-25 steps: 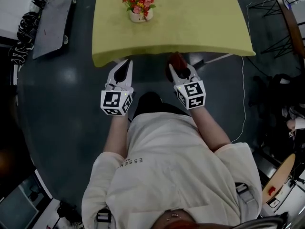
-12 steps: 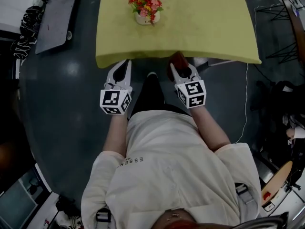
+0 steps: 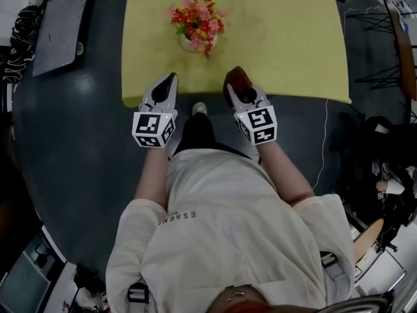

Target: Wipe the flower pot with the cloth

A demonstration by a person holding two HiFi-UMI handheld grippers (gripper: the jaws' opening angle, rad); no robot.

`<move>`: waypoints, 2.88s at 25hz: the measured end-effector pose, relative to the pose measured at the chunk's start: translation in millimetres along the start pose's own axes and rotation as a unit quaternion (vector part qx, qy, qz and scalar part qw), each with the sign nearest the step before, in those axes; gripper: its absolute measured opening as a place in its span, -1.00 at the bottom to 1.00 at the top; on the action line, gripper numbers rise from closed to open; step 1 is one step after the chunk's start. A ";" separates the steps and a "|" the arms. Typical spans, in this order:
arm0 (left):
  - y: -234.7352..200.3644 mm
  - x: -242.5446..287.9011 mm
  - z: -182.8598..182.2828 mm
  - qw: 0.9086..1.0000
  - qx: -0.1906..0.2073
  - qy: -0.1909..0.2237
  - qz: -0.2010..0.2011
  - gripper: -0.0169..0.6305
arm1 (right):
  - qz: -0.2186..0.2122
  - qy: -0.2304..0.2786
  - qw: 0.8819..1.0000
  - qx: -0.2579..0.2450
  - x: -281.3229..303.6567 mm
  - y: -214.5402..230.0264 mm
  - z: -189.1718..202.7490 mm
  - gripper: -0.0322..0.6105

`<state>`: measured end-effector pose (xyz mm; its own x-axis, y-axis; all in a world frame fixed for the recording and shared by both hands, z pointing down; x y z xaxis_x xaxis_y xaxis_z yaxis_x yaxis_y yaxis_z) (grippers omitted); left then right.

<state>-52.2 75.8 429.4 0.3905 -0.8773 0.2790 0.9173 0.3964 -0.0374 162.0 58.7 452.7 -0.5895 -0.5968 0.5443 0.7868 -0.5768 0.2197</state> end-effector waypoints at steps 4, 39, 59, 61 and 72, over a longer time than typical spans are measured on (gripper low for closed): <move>-25.1 37.1 -2.2 1.000 -0.006 -0.012 0.019 -0.91 | 0.000 -0.017 1.000 -0.011 38.1 9.8 -18.4 -0.73; -61.5 136.4 3.4 0.983 0.079 -0.065 0.154 -0.92 | -0.111 -0.077 0.990 0.027 158.8 -11.4 -32.6 -0.70; -52.4 133.0 3.5 0.992 0.017 -0.054 0.113 -0.91 | -0.003 -0.104 0.994 0.027 128.7 80.2 -59.0 -0.70; -50.7 130.8 3.2 0.994 0.003 -0.048 0.102 -0.91 | -0.001 -0.107 0.994 0.014 133.0 88.5 -65.7 -0.70; -51.8 133.5 1.8 0.996 -0.009 -0.064 0.064 -0.91 | -0.064 -0.122 0.990 -0.027 195.4 109.2 -92.9 -0.70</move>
<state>-47.7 -61.4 470.3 0.4930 -0.7777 0.3901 0.8620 0.4974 -0.0978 115.7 -172.7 507.8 -0.6173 -0.3678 0.6955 0.6934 -0.6720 0.2601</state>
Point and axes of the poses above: the fingertips, and each gripper's own axes: x forward along the fingers, y to its right, z out of its underside, the point moved 6 cm from there along -x, backward along the fingers, and after that the axes turned 12 degrees about x, right-handed, at the moved point
